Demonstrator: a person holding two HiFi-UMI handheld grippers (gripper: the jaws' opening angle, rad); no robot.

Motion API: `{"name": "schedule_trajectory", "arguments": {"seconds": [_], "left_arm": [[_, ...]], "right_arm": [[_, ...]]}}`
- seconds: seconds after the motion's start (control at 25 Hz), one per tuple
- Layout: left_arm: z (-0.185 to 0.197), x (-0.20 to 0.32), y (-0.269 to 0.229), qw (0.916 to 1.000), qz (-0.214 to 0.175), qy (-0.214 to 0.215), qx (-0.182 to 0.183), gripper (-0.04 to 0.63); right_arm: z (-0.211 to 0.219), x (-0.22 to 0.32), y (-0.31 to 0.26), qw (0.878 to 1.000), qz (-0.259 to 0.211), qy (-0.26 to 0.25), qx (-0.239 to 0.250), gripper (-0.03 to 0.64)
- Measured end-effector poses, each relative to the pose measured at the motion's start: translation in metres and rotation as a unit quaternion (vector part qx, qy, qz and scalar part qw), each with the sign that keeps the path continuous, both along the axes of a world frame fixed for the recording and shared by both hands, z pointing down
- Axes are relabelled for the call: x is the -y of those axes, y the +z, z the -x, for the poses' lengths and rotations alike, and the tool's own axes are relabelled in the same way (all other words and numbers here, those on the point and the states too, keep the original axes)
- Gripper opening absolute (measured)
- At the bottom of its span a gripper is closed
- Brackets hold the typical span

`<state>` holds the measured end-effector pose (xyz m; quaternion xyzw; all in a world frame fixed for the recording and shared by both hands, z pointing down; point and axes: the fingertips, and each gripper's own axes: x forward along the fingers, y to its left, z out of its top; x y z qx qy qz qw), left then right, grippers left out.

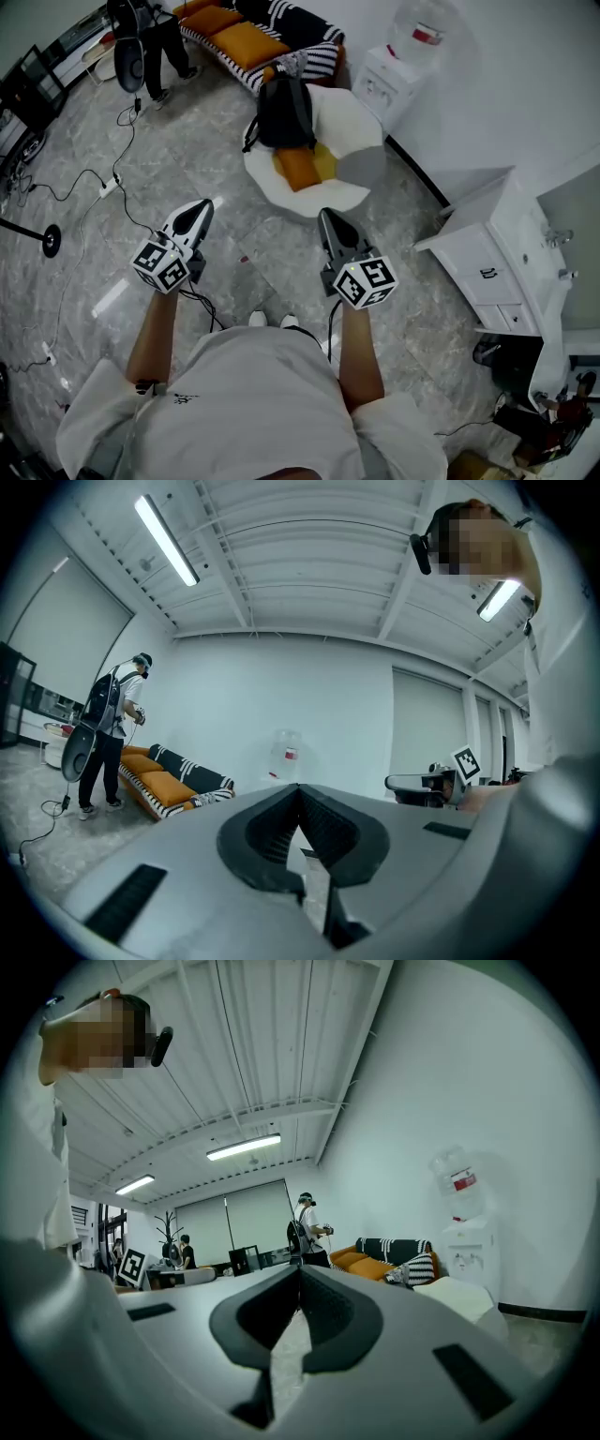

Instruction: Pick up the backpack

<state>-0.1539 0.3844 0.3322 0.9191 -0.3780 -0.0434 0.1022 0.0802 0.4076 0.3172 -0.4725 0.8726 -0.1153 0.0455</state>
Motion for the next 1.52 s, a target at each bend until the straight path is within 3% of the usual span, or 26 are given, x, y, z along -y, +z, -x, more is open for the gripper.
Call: {"name": "schedule_trajectory", "arguments": {"seconds": [0.72,1.52], "left_arm": [[0.043,0.016,0.015,0.9999,0.011,-0.011,-0.001,0.0],[-0.013,0.141,0.03,0.9992,0.033,-0.022,0.01,0.0]], "right_arm": [[0.042,0.018,0.006,1.0,0.003,-0.029,-0.007,0.005],[-0.007,0.167,0.021,0.998,0.021,-0.057,0.003,0.005]]}}
